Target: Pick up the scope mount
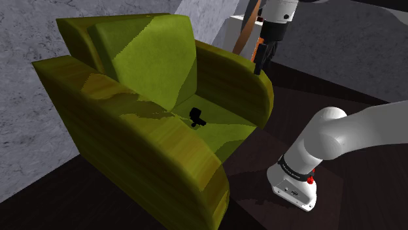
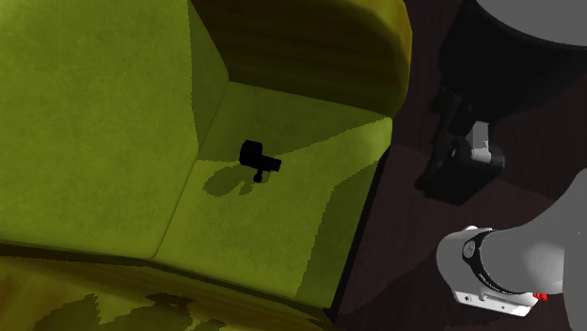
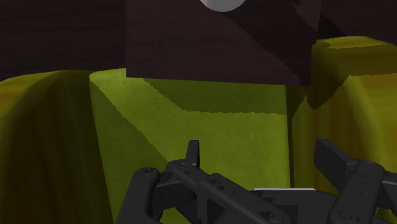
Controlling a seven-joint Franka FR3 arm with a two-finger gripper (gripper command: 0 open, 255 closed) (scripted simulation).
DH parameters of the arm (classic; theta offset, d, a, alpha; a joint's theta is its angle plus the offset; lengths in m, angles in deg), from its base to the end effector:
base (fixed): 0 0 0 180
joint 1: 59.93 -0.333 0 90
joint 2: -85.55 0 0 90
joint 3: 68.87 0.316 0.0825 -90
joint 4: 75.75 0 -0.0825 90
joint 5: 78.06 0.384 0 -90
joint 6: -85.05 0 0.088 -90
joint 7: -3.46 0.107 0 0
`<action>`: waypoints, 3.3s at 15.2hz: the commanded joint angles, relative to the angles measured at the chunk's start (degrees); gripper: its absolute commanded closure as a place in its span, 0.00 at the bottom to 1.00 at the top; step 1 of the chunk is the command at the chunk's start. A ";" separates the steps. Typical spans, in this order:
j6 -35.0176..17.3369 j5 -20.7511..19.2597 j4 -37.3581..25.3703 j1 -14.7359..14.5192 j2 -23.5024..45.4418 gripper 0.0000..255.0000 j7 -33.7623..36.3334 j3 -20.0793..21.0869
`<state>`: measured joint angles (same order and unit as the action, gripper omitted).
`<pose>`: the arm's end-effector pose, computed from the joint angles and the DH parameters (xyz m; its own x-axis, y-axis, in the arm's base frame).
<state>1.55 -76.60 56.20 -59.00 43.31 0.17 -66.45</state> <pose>0.3081 0.0149 0.5907 0.9915 0.0721 -0.1086 0.0722 -0.9974 -0.0033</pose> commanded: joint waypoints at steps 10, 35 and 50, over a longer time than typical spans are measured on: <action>-19.84 -1.56 11.22 0.68 6.71 0.00 -4.50 -2.74; -69.13 5.48 3.95 2.56 58.43 0.00 -21.42 -6.68; -78.55 8.95 -12.36 6.67 82.61 0.00 -27.15 -2.87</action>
<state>-76.57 -67.70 44.50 -52.44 124.85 -26.89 -69.43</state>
